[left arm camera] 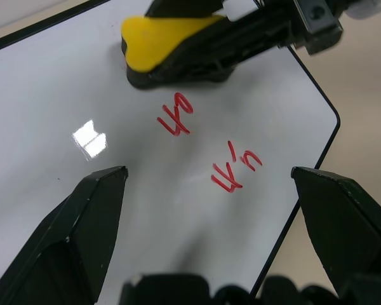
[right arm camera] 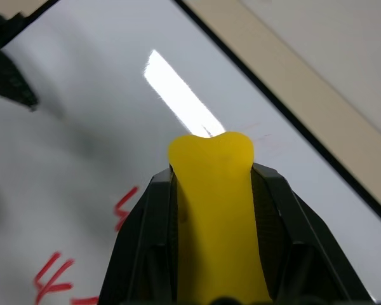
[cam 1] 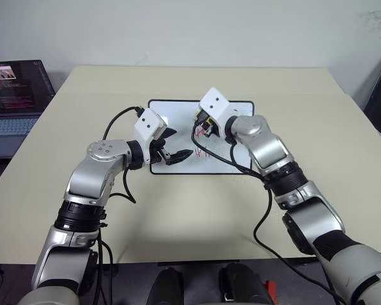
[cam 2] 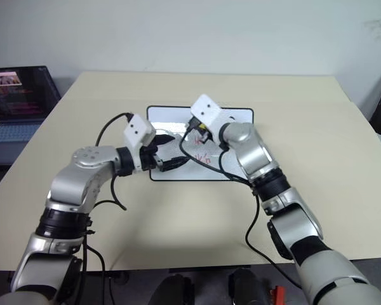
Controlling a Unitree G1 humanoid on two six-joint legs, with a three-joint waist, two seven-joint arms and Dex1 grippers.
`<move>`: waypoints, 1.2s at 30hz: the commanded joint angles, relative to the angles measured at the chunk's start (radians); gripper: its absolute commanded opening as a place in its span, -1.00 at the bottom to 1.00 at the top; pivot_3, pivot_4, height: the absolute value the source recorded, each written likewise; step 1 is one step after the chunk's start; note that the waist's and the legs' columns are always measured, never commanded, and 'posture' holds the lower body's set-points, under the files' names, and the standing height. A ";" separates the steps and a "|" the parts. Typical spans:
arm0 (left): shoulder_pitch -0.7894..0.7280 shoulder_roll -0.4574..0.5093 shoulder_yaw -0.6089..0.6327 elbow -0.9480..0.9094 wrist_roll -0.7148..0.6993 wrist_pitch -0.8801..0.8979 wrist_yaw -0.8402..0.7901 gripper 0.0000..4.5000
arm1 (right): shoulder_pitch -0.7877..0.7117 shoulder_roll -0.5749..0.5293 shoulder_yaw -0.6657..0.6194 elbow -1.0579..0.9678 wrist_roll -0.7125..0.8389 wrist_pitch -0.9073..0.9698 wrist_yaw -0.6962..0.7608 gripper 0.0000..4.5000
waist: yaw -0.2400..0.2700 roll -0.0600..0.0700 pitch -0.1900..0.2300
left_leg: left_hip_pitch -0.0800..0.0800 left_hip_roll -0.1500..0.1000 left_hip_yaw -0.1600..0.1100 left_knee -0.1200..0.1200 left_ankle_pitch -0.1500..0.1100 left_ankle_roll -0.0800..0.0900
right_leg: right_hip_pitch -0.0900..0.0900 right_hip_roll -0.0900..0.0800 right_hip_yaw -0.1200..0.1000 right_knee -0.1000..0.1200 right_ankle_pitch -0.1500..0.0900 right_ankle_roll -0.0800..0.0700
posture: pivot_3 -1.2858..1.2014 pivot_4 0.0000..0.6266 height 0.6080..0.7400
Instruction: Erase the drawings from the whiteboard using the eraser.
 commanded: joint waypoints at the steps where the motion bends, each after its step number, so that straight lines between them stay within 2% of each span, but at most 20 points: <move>1: -0.014 -0.005 0.009 -0.034 -0.011 -0.006 -0.001 1.00 | 0.016 0.000 -0.006 -0.004 0.003 0.035 0.010 -0.45 | 0.000 0.000 0.000 | 0.000 0.000 0.000 0.000 0.000 0.000 | 0.000 0.000 0.000 0.000 0.000 0.000 | 0.03 -0.52 1.00; 9: -0.013 -0.006 0.010 -0.033 -0.008 -0.008 -0.002 1.00 | -0.053 0.017 -0.152 -0.003 0.088 0.070 -0.039 -0.45 | 0.001 0.000 0.000 | -0.001 0.000 0.000 0.000 0.000 0.000 | 0.000 0.000 0.000 0.000 0.000 0.000 | 0.03 -0.52 1.00; 20: -0.013 -0.007 0.007 -0.033 -0.008 -0.008 -0.004 1.00 | -0.019 0.050 -0.088 0.005 0.088 0.087 -0.004 -0.46 | -0.002 0.000 0.000 | -0.001 0.001 0.000 -0.001 0.000 0.000 | 0.000 0.000 0.000 -0.003 0.000 0.000 | 0.03 -0.52 1.00; 27: -0.003 -0.001 0.017 -0.034 -0.008 -0.004 0.001 1.00 | -0.014 0.056 -0.105 -0.019 0.092 0.072 -0.024 -0.46 | 0.000 0.000 0.000 | -0.001 0.000 0.000 -0.001 0.000 0.000 | 0.000 0.000 0.000 -0.003 0.000 0.000 | 0.03 -0.52 1.00; 31: 0.021 0.010 0.052 -0.046 -0.011 0.010 0.030 1.00 | 0.030 0.022 -0.174 -0.237 0.148 0.166 -0.011 -0.46 | 0.001 0.001 0.001 | -0.002 0.000 -0.001 -0.001 0.000 0.000 | 0.000 0.000 -0.001 -0.004 0.000 0.000 | 0.03 -0.52 1.00; 36: 0.044 0.028 0.090 -0.040 -0.009 0.027 0.066 1.00 | 0.188 -0.056 -0.246 -0.626 0.243 0.349 0.014 -0.46 | 0.004 0.001 0.001 | -0.005 0.001 -0.002 -0.002 -0.001 0.001 | -0.001 -0.001 -0.002 -0.008 0.000 0.000 | 0.03 -0.52 1.00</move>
